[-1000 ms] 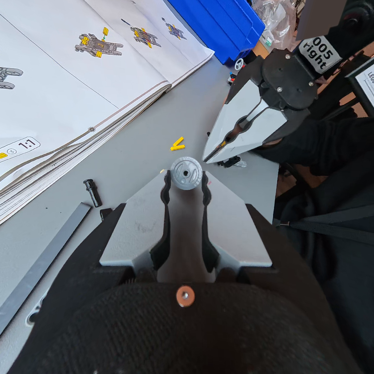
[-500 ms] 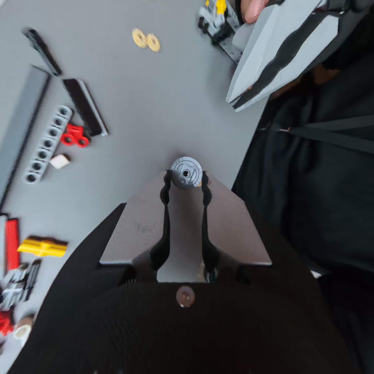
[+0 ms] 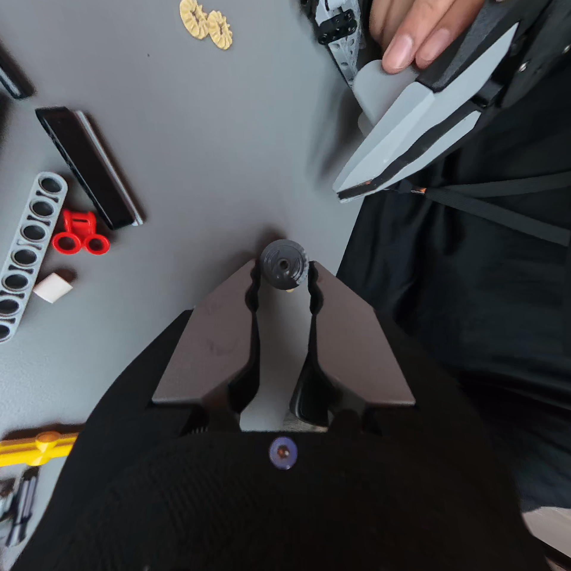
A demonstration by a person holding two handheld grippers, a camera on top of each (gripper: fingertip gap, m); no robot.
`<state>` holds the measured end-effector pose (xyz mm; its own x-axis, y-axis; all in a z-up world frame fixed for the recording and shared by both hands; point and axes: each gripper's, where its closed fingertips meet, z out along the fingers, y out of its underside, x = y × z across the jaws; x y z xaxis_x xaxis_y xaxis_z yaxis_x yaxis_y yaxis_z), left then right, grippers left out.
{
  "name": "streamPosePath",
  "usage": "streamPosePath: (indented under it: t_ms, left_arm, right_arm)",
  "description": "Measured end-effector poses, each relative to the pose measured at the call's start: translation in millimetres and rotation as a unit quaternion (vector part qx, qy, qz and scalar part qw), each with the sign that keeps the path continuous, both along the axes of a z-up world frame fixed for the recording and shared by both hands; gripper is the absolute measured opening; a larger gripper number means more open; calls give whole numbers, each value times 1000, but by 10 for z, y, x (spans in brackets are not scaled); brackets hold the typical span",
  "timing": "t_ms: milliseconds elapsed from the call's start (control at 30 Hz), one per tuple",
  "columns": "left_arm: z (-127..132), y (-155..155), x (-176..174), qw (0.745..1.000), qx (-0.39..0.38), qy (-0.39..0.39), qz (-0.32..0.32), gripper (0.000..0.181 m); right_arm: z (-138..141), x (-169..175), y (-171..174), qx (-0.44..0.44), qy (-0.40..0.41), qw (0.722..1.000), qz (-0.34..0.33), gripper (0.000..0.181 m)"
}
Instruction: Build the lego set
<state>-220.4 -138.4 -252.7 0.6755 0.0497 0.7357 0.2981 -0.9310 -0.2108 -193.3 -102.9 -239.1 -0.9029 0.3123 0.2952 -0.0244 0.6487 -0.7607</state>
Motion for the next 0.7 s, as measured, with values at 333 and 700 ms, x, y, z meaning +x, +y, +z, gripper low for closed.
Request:
streamPosePath:
  t_ms: [333, 700]
  left_arm:
    - [-55, -192, -209, 948, 116, 296, 23, 28]
    - [-61, -500, -136, 916, 122, 380, 36, 28]
  right_arm:
    - [74, -45, -114, -50, -73, 996, -26, 6]
    - [-200, -101, -520, 31, -111, 993, 13, 18]
